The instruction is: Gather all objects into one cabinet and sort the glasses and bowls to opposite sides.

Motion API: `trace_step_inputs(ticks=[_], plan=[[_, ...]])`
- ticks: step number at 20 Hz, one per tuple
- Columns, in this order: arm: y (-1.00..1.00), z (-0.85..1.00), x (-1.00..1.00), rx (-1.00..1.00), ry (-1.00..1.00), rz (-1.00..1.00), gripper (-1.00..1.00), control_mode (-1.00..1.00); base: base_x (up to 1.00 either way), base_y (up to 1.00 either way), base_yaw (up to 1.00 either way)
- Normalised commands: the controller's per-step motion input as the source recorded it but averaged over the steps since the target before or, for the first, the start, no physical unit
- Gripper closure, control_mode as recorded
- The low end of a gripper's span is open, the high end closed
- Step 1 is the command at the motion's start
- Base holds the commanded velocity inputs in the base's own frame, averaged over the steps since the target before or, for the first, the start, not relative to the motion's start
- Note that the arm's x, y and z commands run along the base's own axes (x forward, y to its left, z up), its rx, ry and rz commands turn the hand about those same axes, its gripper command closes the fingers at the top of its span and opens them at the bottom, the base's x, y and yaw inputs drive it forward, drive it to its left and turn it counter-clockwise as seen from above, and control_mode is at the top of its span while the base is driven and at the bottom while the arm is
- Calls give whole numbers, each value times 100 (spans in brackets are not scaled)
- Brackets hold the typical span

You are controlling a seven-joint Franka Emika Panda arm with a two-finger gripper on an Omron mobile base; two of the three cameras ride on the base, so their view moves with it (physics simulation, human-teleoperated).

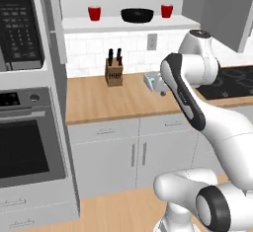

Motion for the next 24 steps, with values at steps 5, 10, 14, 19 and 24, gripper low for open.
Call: trace_step_inputs(ticks=[5, 10, 14, 19, 24], plan=[[0, 0, 0, 0, 0, 0, -100, 100, -37, -5, -21], [0, 0, 0, 0, 0, 0, -100, 100, -22, 0, -72], [0, 0, 0, 0, 0, 0, -100, 100, -4, 0, -87], [0, 0, 0, 0, 0, 0, -100, 100, 0, 0, -92], [0, 0, 0, 0, 0, 0, -100, 100, 0, 0, -94]])
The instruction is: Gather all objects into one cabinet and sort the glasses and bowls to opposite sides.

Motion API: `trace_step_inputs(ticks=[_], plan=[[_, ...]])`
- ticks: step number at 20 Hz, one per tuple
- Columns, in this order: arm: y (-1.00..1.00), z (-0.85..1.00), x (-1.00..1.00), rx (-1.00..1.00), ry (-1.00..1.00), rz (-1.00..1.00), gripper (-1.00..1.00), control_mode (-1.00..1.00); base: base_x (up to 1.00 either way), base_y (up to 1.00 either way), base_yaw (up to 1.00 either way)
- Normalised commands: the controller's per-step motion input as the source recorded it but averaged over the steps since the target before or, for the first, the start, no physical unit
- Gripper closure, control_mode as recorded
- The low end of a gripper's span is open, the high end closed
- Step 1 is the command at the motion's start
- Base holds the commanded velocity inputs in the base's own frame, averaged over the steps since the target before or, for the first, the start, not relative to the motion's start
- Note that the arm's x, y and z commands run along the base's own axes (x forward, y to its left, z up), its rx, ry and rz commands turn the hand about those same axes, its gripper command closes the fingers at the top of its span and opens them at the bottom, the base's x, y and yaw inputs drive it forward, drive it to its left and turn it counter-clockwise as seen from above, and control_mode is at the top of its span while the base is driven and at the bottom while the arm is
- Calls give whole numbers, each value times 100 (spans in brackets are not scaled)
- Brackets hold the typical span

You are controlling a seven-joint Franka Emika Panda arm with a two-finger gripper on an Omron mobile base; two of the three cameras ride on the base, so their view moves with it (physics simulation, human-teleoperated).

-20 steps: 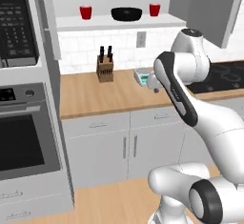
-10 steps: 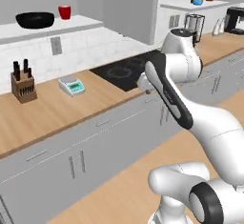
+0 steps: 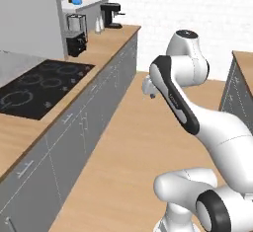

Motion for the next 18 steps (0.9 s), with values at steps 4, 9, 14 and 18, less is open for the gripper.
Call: trace_step_inputs(ticks=[4, 9, 14, 18], plan=[[0, 0, 0, 0, 0, 0, -100, 100, 14, 0, -73], [0, 0, 0, 0, 0, 0, -100, 100, 86, 0, -19], [0, 0, 0, 0, 0, 0, -100, 100, 100, 0, -2], [0, 0, 0, 0, 0, 0, -100, 100, 100, 0, 0]])
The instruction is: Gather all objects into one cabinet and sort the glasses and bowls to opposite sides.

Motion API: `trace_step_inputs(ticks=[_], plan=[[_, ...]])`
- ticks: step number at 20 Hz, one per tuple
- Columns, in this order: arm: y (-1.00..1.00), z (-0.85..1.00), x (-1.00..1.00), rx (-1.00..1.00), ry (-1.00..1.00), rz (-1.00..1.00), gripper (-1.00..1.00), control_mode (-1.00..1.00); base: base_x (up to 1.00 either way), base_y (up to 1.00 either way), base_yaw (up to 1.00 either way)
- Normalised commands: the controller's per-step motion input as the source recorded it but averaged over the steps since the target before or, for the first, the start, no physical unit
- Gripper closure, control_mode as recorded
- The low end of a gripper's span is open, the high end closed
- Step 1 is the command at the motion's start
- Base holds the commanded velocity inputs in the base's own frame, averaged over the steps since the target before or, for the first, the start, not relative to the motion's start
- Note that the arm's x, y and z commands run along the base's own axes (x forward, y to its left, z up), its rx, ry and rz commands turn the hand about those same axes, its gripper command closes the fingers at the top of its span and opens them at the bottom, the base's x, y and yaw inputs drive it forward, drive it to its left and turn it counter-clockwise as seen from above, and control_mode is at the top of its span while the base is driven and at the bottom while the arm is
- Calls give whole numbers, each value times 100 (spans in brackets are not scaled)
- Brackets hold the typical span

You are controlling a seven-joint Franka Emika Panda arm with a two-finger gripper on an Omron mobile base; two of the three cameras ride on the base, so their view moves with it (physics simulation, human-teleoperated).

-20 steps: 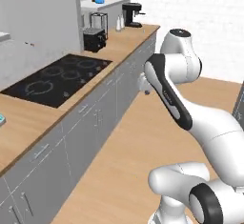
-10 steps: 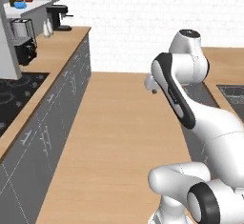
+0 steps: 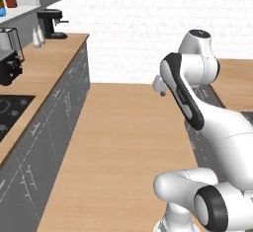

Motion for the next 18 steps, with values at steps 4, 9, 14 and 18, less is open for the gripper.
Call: trace_step_inputs(ticks=[4, 9, 14, 18], plan=[[0, 0, 0, 0, 0, 0, -100, 100, 100, 1, 0], [0, 0, 0, 0, 0, 0, -100, 100, 100, 11, 1], [0, 0, 0, 0, 0, 0, -100, 100, 100, 14, 14], [0, 0, 0, 0, 0, 0, -100, 100, 100, 0, 32]])
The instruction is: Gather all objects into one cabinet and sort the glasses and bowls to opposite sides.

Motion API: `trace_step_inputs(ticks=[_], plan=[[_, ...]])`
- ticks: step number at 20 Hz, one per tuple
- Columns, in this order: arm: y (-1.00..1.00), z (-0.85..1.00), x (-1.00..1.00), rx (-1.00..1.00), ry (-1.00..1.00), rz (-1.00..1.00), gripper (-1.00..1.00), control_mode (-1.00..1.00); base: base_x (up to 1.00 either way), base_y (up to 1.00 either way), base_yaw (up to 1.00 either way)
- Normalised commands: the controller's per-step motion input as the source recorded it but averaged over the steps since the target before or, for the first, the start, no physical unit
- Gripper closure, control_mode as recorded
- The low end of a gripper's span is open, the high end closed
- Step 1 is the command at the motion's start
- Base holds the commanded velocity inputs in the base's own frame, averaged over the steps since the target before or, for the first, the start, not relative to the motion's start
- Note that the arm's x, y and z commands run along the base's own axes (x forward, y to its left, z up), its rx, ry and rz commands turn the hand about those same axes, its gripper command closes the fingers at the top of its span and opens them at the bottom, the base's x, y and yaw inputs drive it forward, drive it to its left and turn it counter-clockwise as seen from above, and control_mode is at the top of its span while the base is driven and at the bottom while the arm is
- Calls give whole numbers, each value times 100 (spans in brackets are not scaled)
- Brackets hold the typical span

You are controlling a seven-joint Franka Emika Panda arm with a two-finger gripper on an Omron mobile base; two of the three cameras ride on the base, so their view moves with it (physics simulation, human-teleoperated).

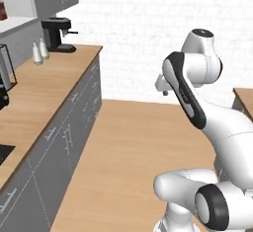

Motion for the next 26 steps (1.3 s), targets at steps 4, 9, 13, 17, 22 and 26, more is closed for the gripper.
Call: trace_step_inputs(ticks=[4, 9, 13, 17, 22, 26], plan=[[0, 0, 0, 0, 0, 0, -100, 100, 100, 0, 41], [0, 0, 0, 0, 0, 0, -100, 100, 100, 0, 53], [0, 0, 0, 0, 0, 0, -100, 100, 100, 0, 62], [0, 0, 0, 0, 0, 0, -100, 100, 100, 0, 67], [0, 0, 0, 0, 0, 0, -100, 100, 100, 0, 68], [0, 0, 0, 0, 0, 0, -100, 100, 100, 0, 69]])
